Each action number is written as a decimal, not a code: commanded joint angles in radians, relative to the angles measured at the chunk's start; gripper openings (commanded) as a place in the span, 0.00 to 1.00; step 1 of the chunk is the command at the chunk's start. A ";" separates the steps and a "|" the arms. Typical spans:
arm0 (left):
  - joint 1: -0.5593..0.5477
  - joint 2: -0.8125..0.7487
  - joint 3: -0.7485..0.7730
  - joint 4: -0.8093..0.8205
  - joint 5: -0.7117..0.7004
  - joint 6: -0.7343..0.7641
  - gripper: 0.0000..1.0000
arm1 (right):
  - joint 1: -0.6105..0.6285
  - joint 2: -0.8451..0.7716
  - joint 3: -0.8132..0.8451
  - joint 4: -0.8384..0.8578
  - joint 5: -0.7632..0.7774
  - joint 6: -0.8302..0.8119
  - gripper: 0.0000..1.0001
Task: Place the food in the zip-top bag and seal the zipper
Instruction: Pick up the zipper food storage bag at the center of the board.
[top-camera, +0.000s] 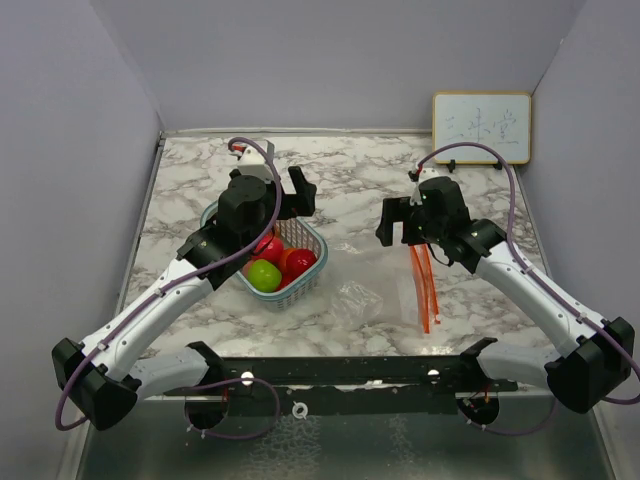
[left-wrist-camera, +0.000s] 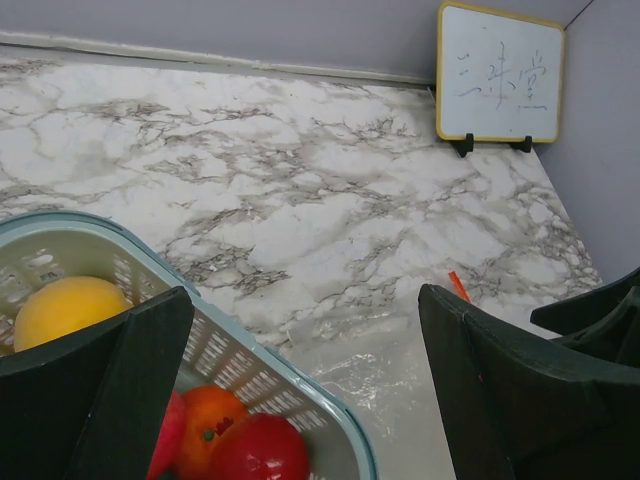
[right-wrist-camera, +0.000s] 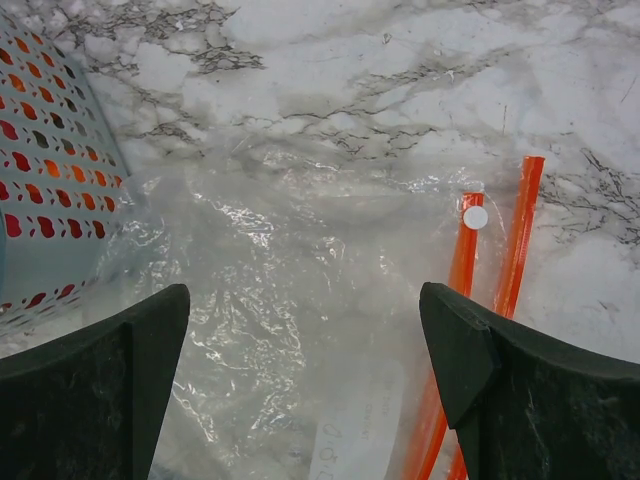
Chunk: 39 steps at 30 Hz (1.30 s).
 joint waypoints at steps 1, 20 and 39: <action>-0.007 0.000 0.006 0.034 -0.010 -0.004 0.99 | 0.006 0.005 0.012 0.012 0.037 -0.019 0.99; -0.007 -0.032 -0.081 0.174 0.452 0.244 0.99 | -0.051 -0.025 -0.073 -0.010 -0.005 0.011 0.99; -0.007 -0.068 -0.131 0.193 0.468 0.267 0.99 | -0.224 -0.097 -0.395 0.095 -0.272 0.163 0.99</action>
